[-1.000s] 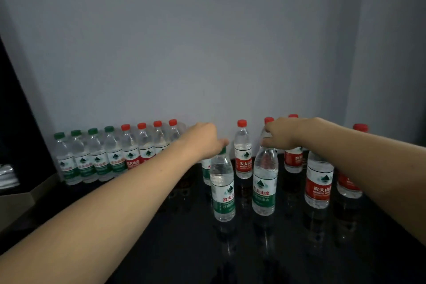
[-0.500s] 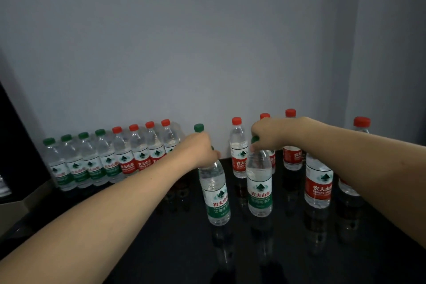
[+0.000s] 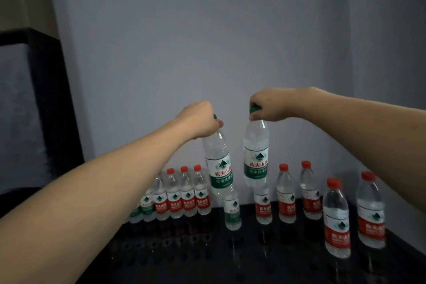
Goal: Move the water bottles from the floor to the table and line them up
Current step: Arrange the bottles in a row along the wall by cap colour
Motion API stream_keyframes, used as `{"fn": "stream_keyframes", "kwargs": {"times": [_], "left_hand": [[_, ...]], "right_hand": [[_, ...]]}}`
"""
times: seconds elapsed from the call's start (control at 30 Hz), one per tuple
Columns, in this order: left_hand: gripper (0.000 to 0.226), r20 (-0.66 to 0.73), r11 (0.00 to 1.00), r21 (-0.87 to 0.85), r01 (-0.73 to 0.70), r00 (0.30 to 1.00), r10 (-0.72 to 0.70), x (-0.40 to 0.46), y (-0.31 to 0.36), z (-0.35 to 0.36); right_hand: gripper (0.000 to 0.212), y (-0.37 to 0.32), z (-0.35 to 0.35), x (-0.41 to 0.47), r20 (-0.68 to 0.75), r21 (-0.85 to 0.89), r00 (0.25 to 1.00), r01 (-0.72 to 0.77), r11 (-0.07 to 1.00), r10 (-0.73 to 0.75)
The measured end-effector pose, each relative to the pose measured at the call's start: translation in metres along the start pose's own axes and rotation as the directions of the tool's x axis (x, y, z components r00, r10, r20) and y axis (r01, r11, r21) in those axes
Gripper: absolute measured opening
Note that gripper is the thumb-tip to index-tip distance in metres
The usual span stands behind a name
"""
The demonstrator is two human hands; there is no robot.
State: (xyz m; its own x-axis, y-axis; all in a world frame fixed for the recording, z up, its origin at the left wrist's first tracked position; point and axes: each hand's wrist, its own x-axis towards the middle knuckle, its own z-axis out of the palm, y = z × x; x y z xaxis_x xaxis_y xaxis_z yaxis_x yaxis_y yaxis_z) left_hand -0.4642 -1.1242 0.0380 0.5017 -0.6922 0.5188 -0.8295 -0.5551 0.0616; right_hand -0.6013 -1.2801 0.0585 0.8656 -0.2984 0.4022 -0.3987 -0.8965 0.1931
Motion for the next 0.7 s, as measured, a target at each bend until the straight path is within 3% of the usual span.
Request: {"fn": "stream_keyframes", "kwargs": {"times": [0.2,0.4,0.7], "left_hand": [[0.036,-0.134,0.999,0.013,-0.032,0.99,0.033,0.043,-0.02,-0.024],[0.032,-0.111,1.0,0.024,-0.02,0.994,0.023,0.103,-0.051,0.002],[0.031,-0.031,0.999,0.019,-0.028,0.999,0.029,0.186,-0.087,0.098]], "right_hand": [[0.032,0.003,-0.032,0.043,-0.115,-0.026,0.993,-0.015,1.0,0.012],[0.033,0.021,-0.001,0.105,-0.094,-0.029,0.995,-0.024,0.999,0.022],[0.031,0.048,0.092,0.195,-0.081,-0.031,0.997,0.0,1.0,-0.003]]}}
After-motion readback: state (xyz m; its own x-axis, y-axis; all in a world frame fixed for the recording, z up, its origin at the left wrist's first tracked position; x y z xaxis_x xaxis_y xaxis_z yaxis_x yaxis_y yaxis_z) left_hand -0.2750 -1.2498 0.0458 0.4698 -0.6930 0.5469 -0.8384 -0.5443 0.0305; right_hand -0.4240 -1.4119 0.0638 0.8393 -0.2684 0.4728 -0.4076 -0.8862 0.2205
